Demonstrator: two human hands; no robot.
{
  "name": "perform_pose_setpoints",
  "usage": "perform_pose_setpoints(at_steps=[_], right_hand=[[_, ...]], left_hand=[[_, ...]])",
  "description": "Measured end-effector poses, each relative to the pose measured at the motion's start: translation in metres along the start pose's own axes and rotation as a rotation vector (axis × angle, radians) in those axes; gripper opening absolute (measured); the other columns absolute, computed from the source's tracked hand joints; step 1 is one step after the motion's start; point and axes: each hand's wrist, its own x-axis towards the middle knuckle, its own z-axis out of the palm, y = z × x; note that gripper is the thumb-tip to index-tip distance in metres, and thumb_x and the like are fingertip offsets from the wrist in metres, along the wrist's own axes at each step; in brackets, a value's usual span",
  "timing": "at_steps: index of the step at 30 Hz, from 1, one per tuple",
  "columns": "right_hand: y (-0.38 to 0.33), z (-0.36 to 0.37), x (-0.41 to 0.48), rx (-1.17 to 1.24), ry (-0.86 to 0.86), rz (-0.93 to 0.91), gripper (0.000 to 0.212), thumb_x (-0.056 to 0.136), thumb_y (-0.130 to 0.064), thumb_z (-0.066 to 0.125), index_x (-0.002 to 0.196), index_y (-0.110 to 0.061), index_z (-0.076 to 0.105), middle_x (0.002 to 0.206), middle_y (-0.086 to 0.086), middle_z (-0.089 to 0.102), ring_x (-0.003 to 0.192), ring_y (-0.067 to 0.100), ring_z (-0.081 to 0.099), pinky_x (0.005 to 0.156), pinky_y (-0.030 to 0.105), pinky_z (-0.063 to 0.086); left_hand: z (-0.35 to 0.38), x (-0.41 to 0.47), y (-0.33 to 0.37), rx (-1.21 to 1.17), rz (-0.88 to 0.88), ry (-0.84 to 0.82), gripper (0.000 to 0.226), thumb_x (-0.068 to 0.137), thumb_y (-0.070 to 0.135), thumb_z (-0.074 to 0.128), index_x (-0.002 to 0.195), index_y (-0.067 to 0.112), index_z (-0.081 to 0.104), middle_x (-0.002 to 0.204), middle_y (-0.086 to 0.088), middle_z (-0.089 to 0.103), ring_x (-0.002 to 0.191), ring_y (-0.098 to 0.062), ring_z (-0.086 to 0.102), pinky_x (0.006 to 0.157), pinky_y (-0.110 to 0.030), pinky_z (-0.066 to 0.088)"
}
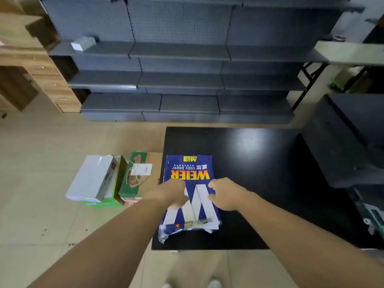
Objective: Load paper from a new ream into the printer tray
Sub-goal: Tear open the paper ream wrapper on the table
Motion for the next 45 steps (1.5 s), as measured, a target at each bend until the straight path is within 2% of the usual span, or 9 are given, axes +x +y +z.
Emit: perform_pose_setpoints(at_steps=[5,10,12,16,18,20,27,34,45], right_hand=[[0.010,0.059,0.002,-0.020,-0.139,0.020,0.024,0.096,-0.032,0.052,0.110,-0.012,0.053,0.102,0.003,0.055,0.080,0.017,0.054,0.062,0.027,0.041],[0.020,0.100,0.002,0.031,-0.105,0.007,0.022,0.095,-0.029,0.051,0.109,-0.013,0.056,0.102,0.004,0.056,0.083,0.022,0.050,0.070,0.032,0.040],[0.021,0.111,0.004,0.040,-0.075,-0.003,0.009,0.093,-0.026,0.052,0.094,-0.017,0.050,0.095,0.003,0.053,0.080,0.022,0.046,0.068,0.031,0.036],[0.020,0.124,0.018,0.088,-0.002,0.013,0.018,0.091,-0.025,0.050,0.074,-0.029,0.049,0.080,-0.004,0.048,0.079,0.027,0.051,0.071,0.036,0.045],[0.017,0.127,0.024,0.055,0.045,-0.002,0.015,0.093,-0.026,0.049,0.092,-0.030,0.064,0.093,0.000,0.059,0.091,0.029,0.059,0.084,0.040,0.049],[0.013,0.129,0.032,0.015,0.075,-0.021,0.023,0.095,-0.028,0.048,0.108,-0.019,0.064,0.099,0.002,0.060,0.098,0.027,0.060,0.091,0.043,0.048],[0.016,0.151,0.057,0.054,0.162,0.004,0.012,0.094,-0.030,0.052,0.097,-0.022,0.060,0.097,0.000,0.058,0.097,0.023,0.055,0.089,0.040,0.045],[0.018,0.167,0.066,0.133,0.237,0.010,0.005,0.094,-0.023,0.056,0.093,-0.022,0.061,0.092,-0.005,0.052,0.093,0.022,0.053,0.086,0.036,0.044],[0.015,0.175,0.079,0.109,0.254,0.081,0.018,0.098,-0.032,0.049,0.100,-0.022,0.064,0.100,-0.004,0.060,0.092,0.018,0.054,0.090,0.041,0.042]], left_hand=[[0.054,0.006,-0.017,0.002,-0.046,-0.147,0.043,0.098,0.034,0.050,0.132,0.009,0.053,0.131,-0.011,0.059,0.117,-0.030,0.058,0.089,-0.037,0.047],[0.091,0.005,-0.029,-0.040,-0.046,-0.173,0.037,0.097,0.035,0.050,0.124,0.012,0.057,0.126,-0.009,0.060,0.111,-0.029,0.058,0.085,-0.034,0.047],[0.099,0.005,-0.031,-0.076,-0.050,-0.161,0.035,0.097,0.034,0.051,0.124,0.013,0.057,0.127,-0.008,0.059,0.112,-0.029,0.057,0.086,-0.034,0.046],[0.112,0.015,-0.034,-0.156,-0.051,-0.097,0.033,0.097,0.029,0.052,0.126,0.014,0.058,0.129,-0.007,0.058,0.114,-0.028,0.057,0.091,-0.036,0.050],[0.122,0.024,-0.037,-0.213,-0.053,-0.061,0.035,0.097,0.027,0.052,0.130,0.016,0.057,0.133,-0.006,0.058,0.117,-0.028,0.056,0.095,-0.037,0.049],[0.128,0.032,-0.039,-0.268,-0.066,-0.041,0.039,0.097,0.024,0.052,0.136,0.018,0.054,0.136,-0.005,0.056,0.121,-0.027,0.056,0.098,-0.036,0.047],[0.145,0.051,-0.041,-0.252,-0.048,0.066,0.036,0.098,0.023,0.050,0.134,0.023,0.056,0.124,-0.002,0.056,0.113,-0.026,0.057,0.095,-0.044,0.050],[0.155,0.057,-0.036,-0.151,-0.014,0.144,0.022,0.094,0.016,0.055,0.115,0.023,0.059,0.113,0.001,0.058,0.102,-0.024,0.054,0.084,-0.044,0.051],[0.159,0.057,-0.035,-0.251,-0.021,0.179,0.018,0.092,0.010,0.057,0.107,0.020,0.057,0.109,0.000,0.056,0.099,-0.024,0.051,0.081,-0.048,0.052]])
